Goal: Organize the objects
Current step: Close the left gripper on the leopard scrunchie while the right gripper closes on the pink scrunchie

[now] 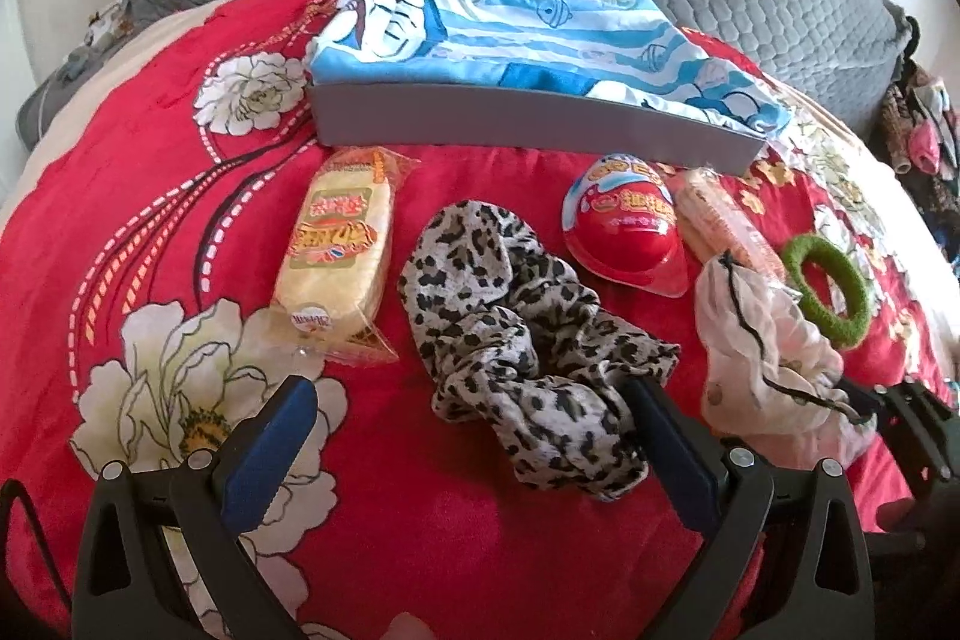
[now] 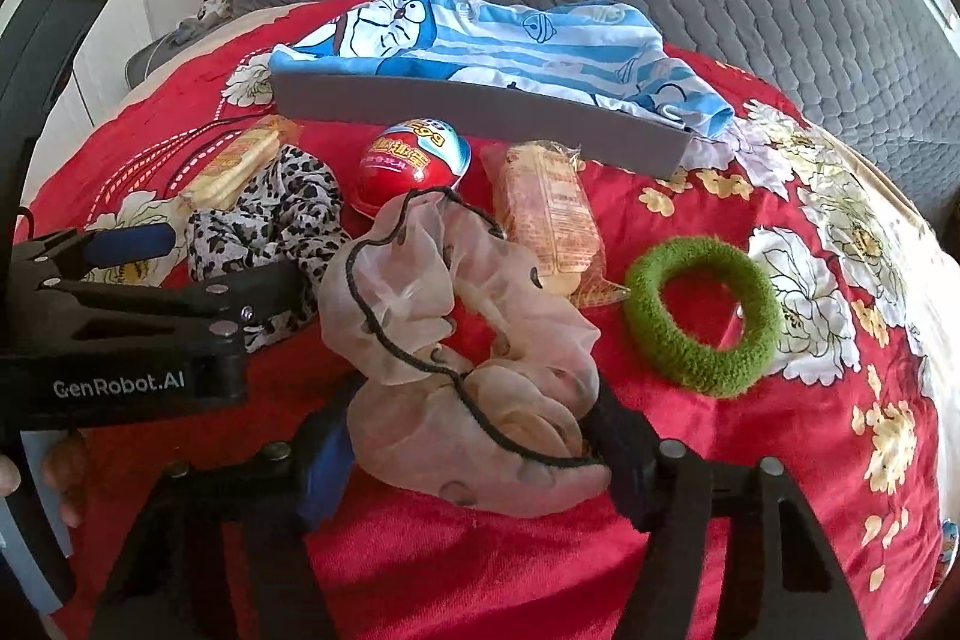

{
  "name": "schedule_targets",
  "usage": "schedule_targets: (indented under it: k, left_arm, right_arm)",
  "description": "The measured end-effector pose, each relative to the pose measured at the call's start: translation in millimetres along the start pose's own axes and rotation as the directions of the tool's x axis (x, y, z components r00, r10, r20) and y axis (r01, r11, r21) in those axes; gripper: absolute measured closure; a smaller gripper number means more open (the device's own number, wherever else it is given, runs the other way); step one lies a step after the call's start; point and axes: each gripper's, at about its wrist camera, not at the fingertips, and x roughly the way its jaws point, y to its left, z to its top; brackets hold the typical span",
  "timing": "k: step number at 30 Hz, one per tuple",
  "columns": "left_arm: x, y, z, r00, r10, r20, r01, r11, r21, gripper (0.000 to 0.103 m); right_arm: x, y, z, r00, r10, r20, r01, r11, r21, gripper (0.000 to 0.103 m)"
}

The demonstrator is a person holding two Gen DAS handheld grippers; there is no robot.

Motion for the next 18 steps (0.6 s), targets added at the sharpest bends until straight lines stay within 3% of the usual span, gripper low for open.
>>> schedule_targets:
  k: [6,8,12,15,17,18]
  left_arm:
    - [-2,-7,1,1.000,-0.020,-0.010,0.020,0.999,0.033,0.016]
    - [-2,-9,1,1.000,-0.028,-0.014,0.028,0.998,0.048,0.030]
    - [-1,-9,1,0.998,-0.062,-0.031,0.063,0.997,0.049,0.044]
    - [-2,-11,0,0.996,-0.082,-0.035,0.083,0.995,0.058,0.058]
    - [-3,-12,0,0.994,-0.098,-0.039,0.100,0.993,0.057,0.075]
    - [-3,-13,0,0.993,-0.107,-0.041,0.109,0.992,0.058,0.077]
  right_arm:
    - [-2,-1,0,1.000,0.011,-0.002,-0.011,1.000,0.003,0.042]
    - [-1,-3,1,1.000,0.022,-0.007,-0.022,1.000,0.015,0.043]
    - [-3,-3,1,1.000,0.026,-0.004,-0.026,1.000,0.014,0.046]
    - [-3,-2,1,0.999,0.036,-0.006,-0.035,0.999,0.017,0.050]
    - [-3,-2,1,0.999,0.042,-0.007,-0.042,0.999,0.018,0.055]
    - [-3,-2,1,0.999,0.045,-0.005,-0.045,0.999,0.019,0.056]
